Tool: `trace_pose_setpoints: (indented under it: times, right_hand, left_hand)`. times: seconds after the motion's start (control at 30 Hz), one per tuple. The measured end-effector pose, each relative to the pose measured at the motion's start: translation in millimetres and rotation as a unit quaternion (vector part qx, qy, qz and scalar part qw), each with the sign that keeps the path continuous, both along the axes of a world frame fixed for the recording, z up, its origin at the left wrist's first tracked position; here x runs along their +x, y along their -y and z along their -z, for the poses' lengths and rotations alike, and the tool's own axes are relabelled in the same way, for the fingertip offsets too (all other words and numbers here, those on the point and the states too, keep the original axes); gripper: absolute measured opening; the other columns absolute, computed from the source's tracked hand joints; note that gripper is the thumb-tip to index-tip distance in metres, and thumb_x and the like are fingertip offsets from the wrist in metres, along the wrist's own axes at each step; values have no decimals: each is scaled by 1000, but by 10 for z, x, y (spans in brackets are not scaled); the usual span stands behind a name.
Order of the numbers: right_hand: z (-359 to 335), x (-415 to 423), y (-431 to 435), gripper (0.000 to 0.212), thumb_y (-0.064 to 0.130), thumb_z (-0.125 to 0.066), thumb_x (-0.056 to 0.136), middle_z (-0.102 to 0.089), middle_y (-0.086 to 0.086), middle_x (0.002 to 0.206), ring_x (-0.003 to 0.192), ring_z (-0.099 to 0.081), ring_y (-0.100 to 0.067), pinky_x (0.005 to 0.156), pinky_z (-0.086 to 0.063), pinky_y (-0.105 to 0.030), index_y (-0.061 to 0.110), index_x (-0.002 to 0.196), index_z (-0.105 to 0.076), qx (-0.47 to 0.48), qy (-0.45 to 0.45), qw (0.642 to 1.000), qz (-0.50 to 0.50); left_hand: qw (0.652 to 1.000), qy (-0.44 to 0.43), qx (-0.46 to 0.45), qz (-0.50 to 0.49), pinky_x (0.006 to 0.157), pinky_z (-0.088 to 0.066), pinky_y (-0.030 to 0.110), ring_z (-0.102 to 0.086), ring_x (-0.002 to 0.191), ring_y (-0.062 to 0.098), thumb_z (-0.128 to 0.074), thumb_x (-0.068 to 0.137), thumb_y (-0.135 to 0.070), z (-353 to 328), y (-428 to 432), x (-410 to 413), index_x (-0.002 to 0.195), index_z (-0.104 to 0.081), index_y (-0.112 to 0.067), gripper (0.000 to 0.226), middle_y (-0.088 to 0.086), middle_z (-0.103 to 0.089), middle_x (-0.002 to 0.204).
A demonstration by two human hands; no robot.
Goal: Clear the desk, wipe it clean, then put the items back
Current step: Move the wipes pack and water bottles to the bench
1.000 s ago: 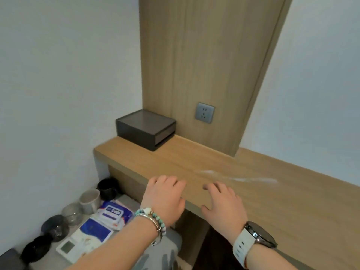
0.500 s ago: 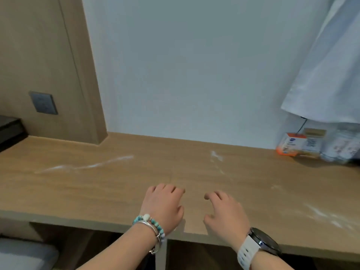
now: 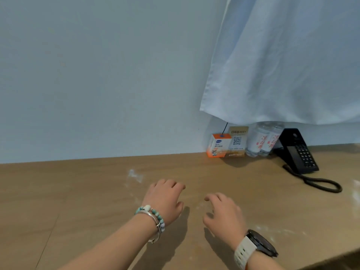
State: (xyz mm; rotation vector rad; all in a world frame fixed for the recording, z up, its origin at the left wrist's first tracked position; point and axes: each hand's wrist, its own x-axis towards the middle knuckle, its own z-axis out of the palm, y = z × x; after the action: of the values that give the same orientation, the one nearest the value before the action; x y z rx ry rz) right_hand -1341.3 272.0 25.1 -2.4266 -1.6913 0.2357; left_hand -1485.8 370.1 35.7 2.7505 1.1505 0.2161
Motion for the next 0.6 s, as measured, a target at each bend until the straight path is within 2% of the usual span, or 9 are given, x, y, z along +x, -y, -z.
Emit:
trace_pose_setpoints:
  times: [0.1,0.27,0.4,0.6]
  right_hand:
    - [-60,480,-151,41,35,-49,90,-43,9,134,123,-41,-14,99,-36,-30,33,130,-41,10,-6,999,38]
    - [-50,1178,-413,40,40,-51,90,-46,9,119,114,-45,-11,93,-41,-26,34,129,-42,23,-15,996,81]
    - [10,1797,-621,40,39,-51,92,-46,9,123,117,-44,-10,97,-40,-27,34,130,-41,29,-21,997,75]
    - [109,2930,-860,39,32,-53,90,-46,9,127,111,-49,-11,94,-43,-29,34,127,-44,51,-53,996,53]
  left_hand:
    - [1000,8,0,27,103,-29,31,-38,126,19,-43,92,-37,-88,-256,488,137,-37,-30,46,-6,-43,136]
    - [998,22,2,53,101,-31,31,-37,125,19,-45,91,-34,-128,-611,1145,136,-39,-28,46,-4,-43,136]
    - [999,29,-7,45,101,-34,32,-38,125,19,-46,91,-35,-70,-756,1714,136,-39,-28,46,-4,-43,136]
    - [999,37,-35,-6,103,-34,31,-37,125,20,-45,91,-35,129,-783,2808,137,-36,-29,48,-3,-42,138]
